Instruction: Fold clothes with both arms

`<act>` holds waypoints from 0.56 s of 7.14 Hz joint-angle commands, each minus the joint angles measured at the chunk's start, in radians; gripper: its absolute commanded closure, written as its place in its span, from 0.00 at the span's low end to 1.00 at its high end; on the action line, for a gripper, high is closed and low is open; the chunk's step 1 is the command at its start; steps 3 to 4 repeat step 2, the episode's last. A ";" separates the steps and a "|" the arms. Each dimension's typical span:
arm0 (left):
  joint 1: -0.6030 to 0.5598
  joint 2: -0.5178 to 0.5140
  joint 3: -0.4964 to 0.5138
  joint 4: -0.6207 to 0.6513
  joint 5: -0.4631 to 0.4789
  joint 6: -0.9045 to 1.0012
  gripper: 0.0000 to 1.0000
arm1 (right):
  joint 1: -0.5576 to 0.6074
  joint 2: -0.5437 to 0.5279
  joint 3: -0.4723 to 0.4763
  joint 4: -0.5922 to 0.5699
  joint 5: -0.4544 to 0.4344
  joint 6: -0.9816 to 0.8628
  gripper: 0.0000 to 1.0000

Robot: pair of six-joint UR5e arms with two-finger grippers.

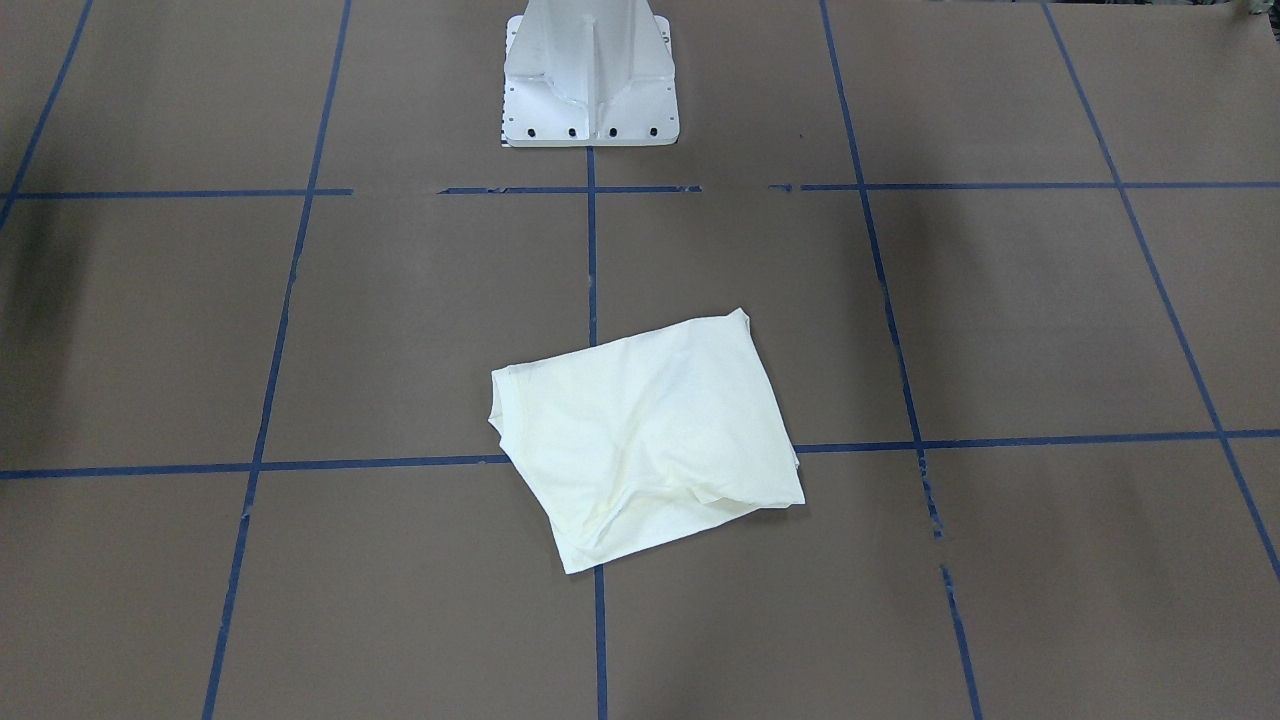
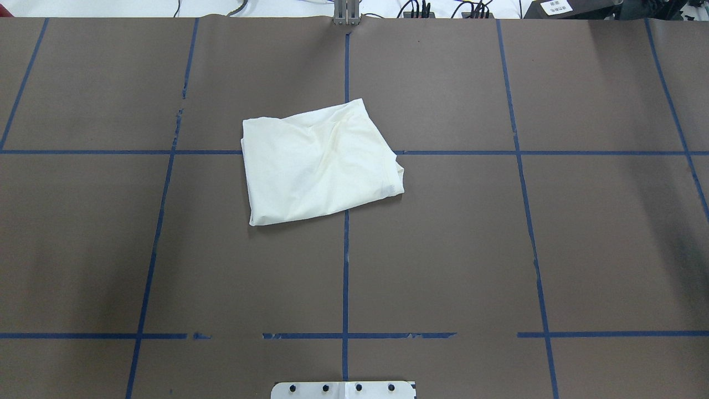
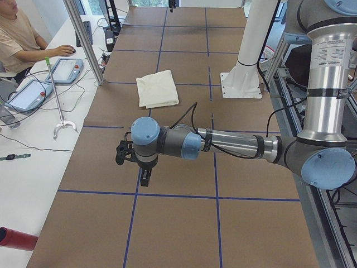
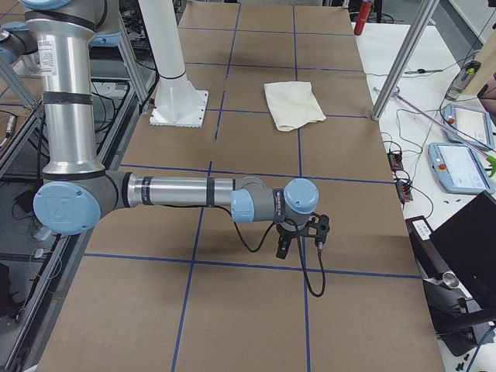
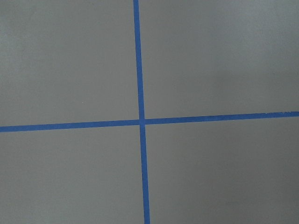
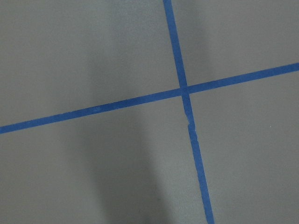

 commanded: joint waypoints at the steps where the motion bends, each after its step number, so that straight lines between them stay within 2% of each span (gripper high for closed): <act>1: 0.001 -0.001 -0.009 0.004 0.000 0.000 0.00 | 0.039 0.030 0.034 0.004 -0.048 -0.005 0.00; 2: 0.001 -0.005 -0.018 0.004 0.000 0.000 0.00 | 0.039 0.021 0.045 0.036 -0.145 -0.007 0.00; 4: 0.001 -0.005 -0.018 0.004 0.000 0.000 0.00 | 0.039 0.021 0.045 0.036 -0.145 -0.007 0.00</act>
